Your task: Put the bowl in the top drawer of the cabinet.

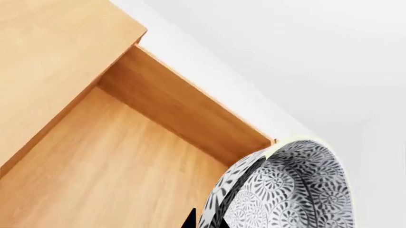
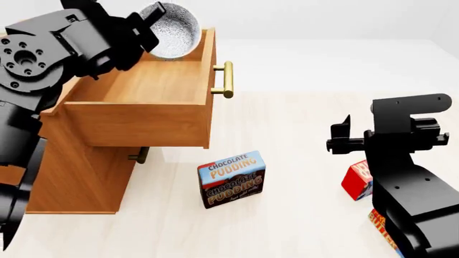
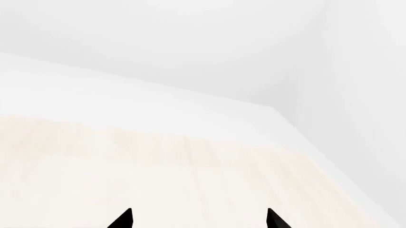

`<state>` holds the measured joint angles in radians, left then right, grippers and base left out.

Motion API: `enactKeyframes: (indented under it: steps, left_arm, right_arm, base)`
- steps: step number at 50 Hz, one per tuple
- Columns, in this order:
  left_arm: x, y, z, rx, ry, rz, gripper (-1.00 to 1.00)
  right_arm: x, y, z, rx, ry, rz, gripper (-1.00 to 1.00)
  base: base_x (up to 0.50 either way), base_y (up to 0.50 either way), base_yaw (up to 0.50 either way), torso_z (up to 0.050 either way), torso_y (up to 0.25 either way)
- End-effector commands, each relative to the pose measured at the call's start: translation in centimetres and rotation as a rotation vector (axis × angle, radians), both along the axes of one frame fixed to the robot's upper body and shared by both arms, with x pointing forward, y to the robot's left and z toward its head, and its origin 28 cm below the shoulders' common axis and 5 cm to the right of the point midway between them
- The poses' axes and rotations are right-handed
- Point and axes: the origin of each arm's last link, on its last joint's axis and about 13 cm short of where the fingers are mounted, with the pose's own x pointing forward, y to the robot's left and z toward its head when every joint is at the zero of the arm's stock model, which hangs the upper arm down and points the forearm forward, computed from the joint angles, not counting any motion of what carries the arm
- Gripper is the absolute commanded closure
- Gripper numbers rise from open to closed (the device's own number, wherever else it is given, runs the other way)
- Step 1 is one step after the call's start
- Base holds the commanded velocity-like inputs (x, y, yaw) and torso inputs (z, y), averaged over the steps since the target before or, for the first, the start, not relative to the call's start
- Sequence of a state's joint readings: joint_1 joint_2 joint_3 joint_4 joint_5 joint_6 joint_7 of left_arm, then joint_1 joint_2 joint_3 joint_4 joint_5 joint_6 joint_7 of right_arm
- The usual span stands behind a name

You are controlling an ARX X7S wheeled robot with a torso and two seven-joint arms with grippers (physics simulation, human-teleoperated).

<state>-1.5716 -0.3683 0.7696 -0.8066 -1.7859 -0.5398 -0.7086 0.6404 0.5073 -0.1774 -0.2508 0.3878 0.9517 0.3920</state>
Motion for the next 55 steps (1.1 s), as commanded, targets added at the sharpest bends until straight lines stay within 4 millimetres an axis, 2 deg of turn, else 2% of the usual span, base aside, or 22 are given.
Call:
enactKeyframes:
  steps: [1,15,25,55]
  left_arm:
    - [1.2,0.2,-0.3,-0.058,0.028,0.012,1.00]
    - [2.7,0.7,-1.9,-0.079,0.089,0.050,1.00]
    - [2.8,1.0,-2.9,-0.096,0.124,0.075,1.00]
    - [2.9,0.9,-3.3,-0.107,0.156,0.100,1.00]
  right_arm:
    - [0.0,-0.1,-0.2,0.000,0.002,-0.002,-1.00]
    - [0.1,-0.1,-0.2,0.001,0.004,-0.005,-1.00]
    - [0.1,-0.1,-0.4,-0.002,0.011,-0.005,-1.00]
    - [0.0,-0.3,-0.7,0.002,0.016,-0.014,-1.00]
  base:
    - [0.00,0.00,0.00,0.000,0.000]
    - [0.00,0.00,0.00,0.000,0.001]
    - [0.00,0.00,0.00,0.000,0.000]
    - [0.00,0.00,0.00,0.001,0.000]
